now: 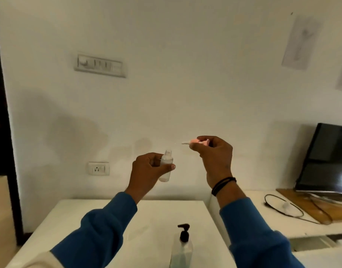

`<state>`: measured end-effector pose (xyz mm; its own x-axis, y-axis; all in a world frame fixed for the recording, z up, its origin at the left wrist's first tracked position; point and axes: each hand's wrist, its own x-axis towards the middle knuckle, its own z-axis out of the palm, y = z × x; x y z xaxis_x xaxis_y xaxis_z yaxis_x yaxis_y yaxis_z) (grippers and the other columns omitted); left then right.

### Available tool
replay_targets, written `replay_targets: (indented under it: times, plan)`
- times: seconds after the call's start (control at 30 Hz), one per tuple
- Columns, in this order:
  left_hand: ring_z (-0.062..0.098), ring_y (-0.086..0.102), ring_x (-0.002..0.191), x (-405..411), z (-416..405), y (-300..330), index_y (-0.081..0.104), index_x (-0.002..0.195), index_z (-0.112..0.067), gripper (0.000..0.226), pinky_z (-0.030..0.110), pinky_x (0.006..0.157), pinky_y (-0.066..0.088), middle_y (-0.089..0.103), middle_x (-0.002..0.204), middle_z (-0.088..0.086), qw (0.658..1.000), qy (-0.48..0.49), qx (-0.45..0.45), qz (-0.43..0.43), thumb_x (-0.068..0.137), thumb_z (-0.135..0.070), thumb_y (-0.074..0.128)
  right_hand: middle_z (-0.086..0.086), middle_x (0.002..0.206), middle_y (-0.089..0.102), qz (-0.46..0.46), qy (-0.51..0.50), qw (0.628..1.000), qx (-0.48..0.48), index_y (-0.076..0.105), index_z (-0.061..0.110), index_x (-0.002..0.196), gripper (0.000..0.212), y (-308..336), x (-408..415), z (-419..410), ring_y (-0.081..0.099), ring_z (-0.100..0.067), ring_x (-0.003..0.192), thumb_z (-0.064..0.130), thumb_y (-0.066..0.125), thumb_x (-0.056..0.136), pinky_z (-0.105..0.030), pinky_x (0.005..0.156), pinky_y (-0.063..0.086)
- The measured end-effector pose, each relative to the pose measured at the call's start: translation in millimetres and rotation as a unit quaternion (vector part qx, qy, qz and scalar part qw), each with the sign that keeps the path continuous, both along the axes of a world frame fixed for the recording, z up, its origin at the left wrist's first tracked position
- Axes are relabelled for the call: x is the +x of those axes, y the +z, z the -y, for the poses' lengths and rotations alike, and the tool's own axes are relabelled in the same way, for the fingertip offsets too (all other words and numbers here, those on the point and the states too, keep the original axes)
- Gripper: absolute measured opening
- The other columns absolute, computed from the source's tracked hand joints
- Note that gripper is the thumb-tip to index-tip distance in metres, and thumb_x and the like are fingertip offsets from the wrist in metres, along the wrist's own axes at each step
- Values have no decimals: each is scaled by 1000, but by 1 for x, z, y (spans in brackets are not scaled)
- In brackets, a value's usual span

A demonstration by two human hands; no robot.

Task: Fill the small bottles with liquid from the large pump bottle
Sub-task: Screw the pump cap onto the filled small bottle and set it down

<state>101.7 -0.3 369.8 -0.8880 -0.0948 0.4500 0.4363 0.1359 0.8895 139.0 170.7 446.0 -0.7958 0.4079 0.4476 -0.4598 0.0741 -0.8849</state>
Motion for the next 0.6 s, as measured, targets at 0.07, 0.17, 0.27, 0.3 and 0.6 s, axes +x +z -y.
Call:
replay_targets:
  times: [0.07, 0.17, 0.27, 0.3, 0.6]
  plan:
    - [6, 72, 76, 3, -3, 16, 78, 93, -17, 31, 9, 60, 48, 78, 81, -4, 1000, 2, 7, -4, 67, -23, 94, -6, 83, 74, -16, 25, 999, -40, 75, 7, 80, 19, 25, 2, -3, 66, -18, 77, -6, 80, 67, -31, 76, 57]
    - [11, 73, 81, 5, -5, 37, 78, 95, -17, 32, 10, 61, 49, 78, 85, -4, 1000, 10, 3, -14, 68, -26, 94, -7, 82, 71, -34, 40, 996, -77, 75, 8, 76, 20, 56, 2, -4, 68, -31, 82, -11, 74, 69, -42, 88, 59]
    - [13, 73, 84, 8, -5, 54, 78, 95, -16, 34, 14, 64, 51, 78, 87, -3, 1000, 21, -6, -20, 68, -27, 94, -13, 92, 74, -60, 30, 995, -72, 74, 10, 76, 24, 79, -1, -4, 70, -39, 97, -12, 72, 68, -50, 90, 58]
    - [13, 73, 84, 8, -6, 58, 78, 95, -16, 34, 14, 63, 51, 77, 86, -3, 999, 24, -10, -20, 68, -28, 94, -13, 93, 74, -67, 24, 995, -65, 74, 11, 75, 24, 85, -2, -4, 71, -38, 96, -12, 72, 67, -51, 90, 58]
    - [14, 72, 83, 7, -18, 90, 78, 94, -16, 37, 25, 70, 57, 77, 86, -3, 998, 38, -40, -32, 67, -35, 94, -8, 91, 74, -41, 15, 998, -37, 75, 10, 88, 21, 116, -12, -8, 73, -28, 88, -3, 81, 73, -41, 81, 62]
